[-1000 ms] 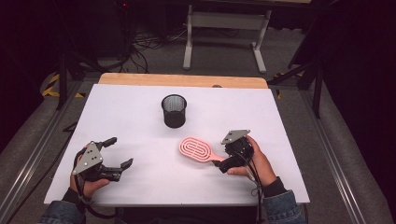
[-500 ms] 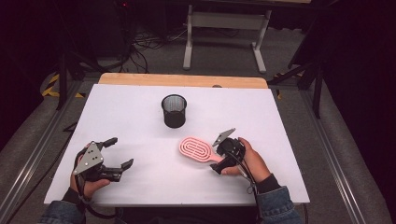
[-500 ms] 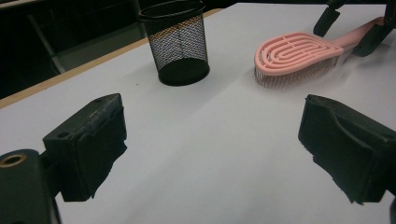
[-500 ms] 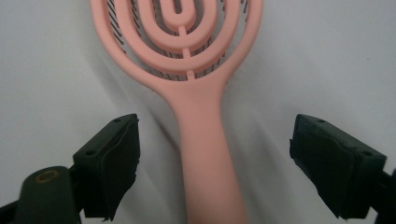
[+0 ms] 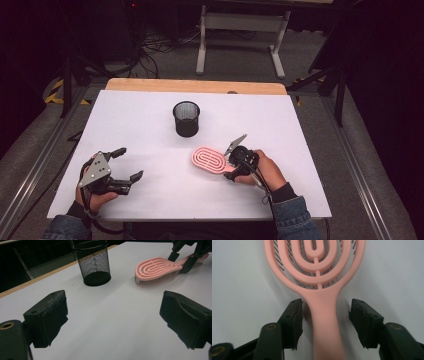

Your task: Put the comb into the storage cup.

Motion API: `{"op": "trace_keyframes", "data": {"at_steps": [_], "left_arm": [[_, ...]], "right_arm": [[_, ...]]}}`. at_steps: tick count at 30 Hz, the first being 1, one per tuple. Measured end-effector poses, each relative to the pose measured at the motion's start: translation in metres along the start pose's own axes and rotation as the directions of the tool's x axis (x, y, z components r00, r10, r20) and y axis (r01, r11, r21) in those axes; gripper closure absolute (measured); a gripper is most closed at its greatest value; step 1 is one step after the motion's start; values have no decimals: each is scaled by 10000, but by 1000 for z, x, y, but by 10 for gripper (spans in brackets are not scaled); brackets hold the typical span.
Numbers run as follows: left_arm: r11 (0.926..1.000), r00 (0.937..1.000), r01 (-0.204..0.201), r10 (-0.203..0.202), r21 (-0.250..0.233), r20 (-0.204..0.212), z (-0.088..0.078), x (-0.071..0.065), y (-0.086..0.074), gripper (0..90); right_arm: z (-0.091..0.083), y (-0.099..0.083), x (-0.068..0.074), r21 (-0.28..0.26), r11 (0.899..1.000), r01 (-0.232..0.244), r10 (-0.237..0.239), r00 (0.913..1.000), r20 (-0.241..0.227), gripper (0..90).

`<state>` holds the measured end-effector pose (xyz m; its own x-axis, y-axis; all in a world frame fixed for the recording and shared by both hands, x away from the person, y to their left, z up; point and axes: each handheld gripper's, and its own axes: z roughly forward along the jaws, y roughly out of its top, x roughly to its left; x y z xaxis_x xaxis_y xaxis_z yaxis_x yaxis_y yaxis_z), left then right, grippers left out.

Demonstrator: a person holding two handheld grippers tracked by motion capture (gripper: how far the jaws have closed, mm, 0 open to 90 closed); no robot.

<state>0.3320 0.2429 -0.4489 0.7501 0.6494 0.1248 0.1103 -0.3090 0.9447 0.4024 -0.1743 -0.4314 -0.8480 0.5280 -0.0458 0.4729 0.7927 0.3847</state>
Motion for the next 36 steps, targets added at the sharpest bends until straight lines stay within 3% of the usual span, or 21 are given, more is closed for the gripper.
{"op": "trace_keyframes", "data": {"at_steps": [5,8,17,23,28,36], "left_arm": [[10000,10000,2,-2,2,28,1,-1,0,90],[10000,10000,-48,47,34,34,1,0,0,90],[10000,10000,6,-6,-12,-27,0,0,1,89],[10000,10000,18,-18,-45,-18,1,0,0,89],[10000,10000,-29,29,6,-2,1,0,0,89],[10000,10000,-22,22,11,18,2,-1,0,89]], "right_arm": [[-2,-2,1,-136,9995,284,-287,9994,-200,653],[-2,-2,3,-177,9990,404,-408,9989,-226,699],[-3,-5,5,-431,9974,569,-572,9984,-39,702],[-10,-7,6,-1034,9935,477,-452,9986,259,703],[-18,-10,6,-1870,9819,308,-178,9973,712,703],[-27,-13,10,-2680,9625,429,-125,9934,1141,703]]}}
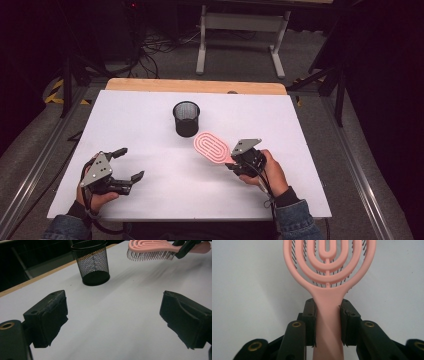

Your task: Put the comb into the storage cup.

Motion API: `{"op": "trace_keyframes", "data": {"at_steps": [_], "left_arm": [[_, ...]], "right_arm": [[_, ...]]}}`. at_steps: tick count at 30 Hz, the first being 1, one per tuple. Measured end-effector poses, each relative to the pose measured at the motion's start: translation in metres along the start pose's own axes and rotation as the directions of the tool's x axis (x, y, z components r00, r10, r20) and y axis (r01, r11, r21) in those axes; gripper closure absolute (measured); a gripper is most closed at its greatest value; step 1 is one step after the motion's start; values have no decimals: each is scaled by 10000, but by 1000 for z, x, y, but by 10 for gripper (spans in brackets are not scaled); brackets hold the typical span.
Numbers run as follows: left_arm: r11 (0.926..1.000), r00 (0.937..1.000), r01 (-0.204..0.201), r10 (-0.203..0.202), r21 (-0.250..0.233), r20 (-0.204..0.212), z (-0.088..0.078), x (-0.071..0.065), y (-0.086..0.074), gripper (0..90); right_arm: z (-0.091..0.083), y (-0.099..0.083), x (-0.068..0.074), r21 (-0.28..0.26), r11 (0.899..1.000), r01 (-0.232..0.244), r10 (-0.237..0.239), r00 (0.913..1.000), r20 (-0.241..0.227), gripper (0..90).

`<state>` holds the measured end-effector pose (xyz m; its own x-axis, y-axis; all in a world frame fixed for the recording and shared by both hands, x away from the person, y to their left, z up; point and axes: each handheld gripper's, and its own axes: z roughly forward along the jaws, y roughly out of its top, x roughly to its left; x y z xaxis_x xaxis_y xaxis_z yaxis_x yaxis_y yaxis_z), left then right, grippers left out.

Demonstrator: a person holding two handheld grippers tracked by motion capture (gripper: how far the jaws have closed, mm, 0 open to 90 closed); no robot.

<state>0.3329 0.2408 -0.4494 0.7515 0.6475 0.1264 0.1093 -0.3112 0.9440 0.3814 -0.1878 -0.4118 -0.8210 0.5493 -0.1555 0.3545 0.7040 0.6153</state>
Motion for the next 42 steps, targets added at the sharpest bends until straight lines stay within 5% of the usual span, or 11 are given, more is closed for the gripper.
{"op": "trace_keyframes", "data": {"at_steps": [9,16,27,42], "left_arm": [[10000,10000,13,-13,49,37,1,0,0,89],[9998,9997,88,-91,156,237,3,-1,1,91],[9993,9989,151,-166,338,428,11,-4,4,90],[9991,9973,293,-314,318,661,21,-9,12,89]], "right_arm": [[-10,0,3,-877,9961,-18,66,9985,537,703],[-18,1,5,-1837,9830,-42,237,9943,1038,703],[-27,0,7,-3247,9458,-40,649,9821,1768,703],[-24,2,14,-3799,9249,145,672,9773,2011,703]]}}
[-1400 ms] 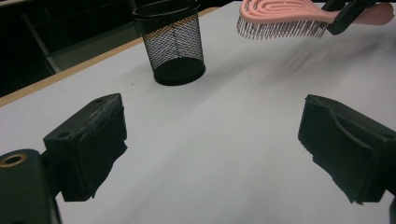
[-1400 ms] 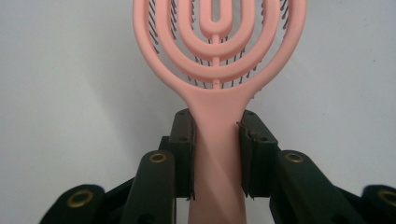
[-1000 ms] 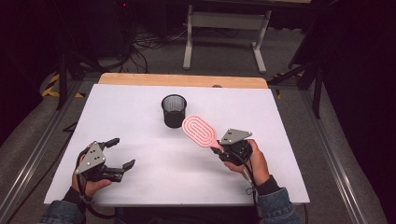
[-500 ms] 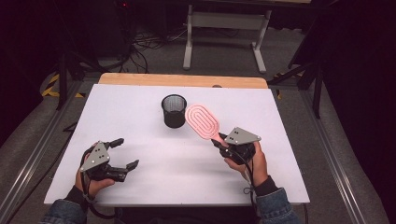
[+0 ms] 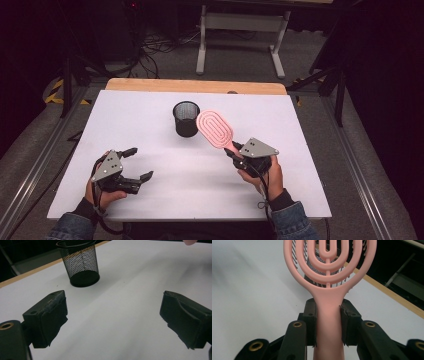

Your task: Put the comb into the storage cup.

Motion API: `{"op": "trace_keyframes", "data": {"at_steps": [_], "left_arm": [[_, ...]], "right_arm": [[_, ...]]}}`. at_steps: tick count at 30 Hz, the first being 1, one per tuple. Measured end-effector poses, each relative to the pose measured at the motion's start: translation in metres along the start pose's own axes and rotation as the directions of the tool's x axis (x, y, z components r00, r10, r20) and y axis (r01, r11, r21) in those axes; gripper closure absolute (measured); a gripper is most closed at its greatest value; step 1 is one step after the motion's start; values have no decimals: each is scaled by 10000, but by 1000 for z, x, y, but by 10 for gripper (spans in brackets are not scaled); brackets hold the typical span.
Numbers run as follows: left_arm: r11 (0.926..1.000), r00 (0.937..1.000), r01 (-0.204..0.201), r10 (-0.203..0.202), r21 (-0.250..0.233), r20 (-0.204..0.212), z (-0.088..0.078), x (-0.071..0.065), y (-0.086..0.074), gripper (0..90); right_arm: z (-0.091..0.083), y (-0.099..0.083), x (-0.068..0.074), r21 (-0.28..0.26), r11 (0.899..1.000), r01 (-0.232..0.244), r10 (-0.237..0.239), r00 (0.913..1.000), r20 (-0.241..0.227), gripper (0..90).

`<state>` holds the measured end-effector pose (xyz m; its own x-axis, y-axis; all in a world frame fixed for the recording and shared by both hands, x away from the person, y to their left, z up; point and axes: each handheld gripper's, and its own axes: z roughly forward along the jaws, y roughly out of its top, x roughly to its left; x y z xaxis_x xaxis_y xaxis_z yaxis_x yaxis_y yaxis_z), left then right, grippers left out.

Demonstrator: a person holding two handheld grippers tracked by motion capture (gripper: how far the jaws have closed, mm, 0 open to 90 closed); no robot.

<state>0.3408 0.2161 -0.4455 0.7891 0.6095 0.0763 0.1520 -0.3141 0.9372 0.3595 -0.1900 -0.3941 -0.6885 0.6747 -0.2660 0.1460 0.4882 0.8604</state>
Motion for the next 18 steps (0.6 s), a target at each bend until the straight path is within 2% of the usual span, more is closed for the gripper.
{"op": "trace_keyframes", "data": {"at_steps": [7,12,18], "left_arm": [[9998,9992,153,-147,-134,378,14,-3,12,95],[9997,9970,222,-215,-86,746,36,-10,28,106],[9991,9929,338,-307,-251,1148,52,-15,43,113]], "right_arm": [[3,0,8,-279,9996,81,-80,10000,40,703],[4,0,11,-433,9990,105,-104,9999,35,703],[7,0,16,-556,9983,169,-170,9999,-7,703]]}}
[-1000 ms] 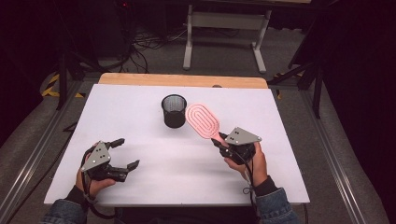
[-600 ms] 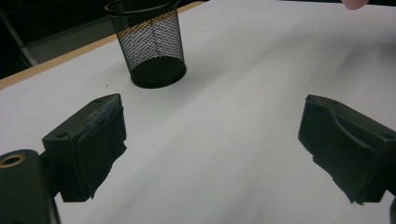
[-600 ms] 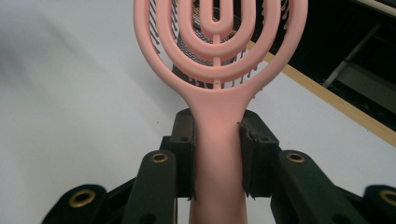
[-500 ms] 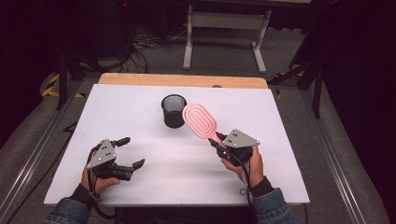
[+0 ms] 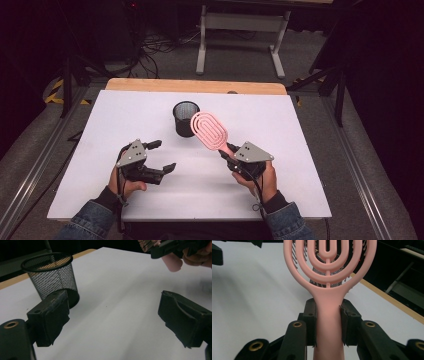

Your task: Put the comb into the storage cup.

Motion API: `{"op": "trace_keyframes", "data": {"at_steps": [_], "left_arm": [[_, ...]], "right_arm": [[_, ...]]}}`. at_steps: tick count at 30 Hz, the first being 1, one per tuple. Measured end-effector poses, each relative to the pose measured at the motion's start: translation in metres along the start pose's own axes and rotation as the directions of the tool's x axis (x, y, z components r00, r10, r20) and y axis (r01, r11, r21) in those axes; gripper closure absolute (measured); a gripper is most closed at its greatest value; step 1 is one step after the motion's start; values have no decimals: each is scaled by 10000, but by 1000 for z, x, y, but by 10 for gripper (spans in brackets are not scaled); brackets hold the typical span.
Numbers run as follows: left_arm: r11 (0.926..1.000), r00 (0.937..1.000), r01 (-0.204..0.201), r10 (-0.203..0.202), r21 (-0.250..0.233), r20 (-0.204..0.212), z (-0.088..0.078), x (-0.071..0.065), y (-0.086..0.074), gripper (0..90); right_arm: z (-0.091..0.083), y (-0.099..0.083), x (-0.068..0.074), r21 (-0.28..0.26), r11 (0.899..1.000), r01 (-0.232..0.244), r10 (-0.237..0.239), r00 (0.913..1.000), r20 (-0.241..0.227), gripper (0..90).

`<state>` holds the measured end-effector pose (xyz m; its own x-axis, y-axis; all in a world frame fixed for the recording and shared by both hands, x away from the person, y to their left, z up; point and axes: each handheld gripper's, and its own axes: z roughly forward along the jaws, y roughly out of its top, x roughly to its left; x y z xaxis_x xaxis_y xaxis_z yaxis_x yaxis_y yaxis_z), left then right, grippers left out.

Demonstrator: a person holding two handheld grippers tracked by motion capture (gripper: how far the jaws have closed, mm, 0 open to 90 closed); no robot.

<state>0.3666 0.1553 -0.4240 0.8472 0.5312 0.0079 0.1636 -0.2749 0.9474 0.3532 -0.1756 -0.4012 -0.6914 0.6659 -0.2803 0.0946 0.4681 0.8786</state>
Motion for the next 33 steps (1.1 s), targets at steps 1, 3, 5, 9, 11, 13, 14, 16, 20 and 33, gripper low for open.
{"op": "trace_keyframes", "data": {"at_steps": [1,3,5,9,11,13,14,16,20,33], "left_arm": [[9998,9999,148,-147,-104,67,3,-1,2,115],[9993,9992,325,-321,-193,234,8,-2,7,120],[9991,9991,333,-326,-251,272,14,-4,12,126],[9978,9973,504,-480,-433,555,23,-8,18,131],[9969,9961,609,-575,-507,666,25,-8,19,136],[9959,9951,694,-650,-580,741,28,-8,21,143],[9950,9936,800,-748,-601,845,28,-8,22,145],[9927,9915,965,-895,-724,946,31,-8,24,151],[9878,9853,1308,-1199,-849,1221,37,-10,30,158],[9710,9725,2050,-1879,-1229,1377,54,-14,40,279]], "right_arm": [[0,0,1,-27,10000,12,-12,10000,2,703],[1,0,3,-105,9999,47,-47,10000,-24,703],[3,1,5,-117,9999,68,-69,9999,-81,703],[5,1,10,-222,9996,158,-161,9998,-133,703],[4,1,12,-335,9992,210,-215,9997,-142,703],[4,1,14,-440,9988,237,-243,9996,-123,703],[5,1,14,-516,9984,219,-225,9997,-101,703],[5,0,16,-646,9977,201,-205,9998,-44,703],[7,0,21,-796,9965,270,-274,9996,-40,703],[13,0,32,-833,9955,463,-473,9988,-102,703]]}}
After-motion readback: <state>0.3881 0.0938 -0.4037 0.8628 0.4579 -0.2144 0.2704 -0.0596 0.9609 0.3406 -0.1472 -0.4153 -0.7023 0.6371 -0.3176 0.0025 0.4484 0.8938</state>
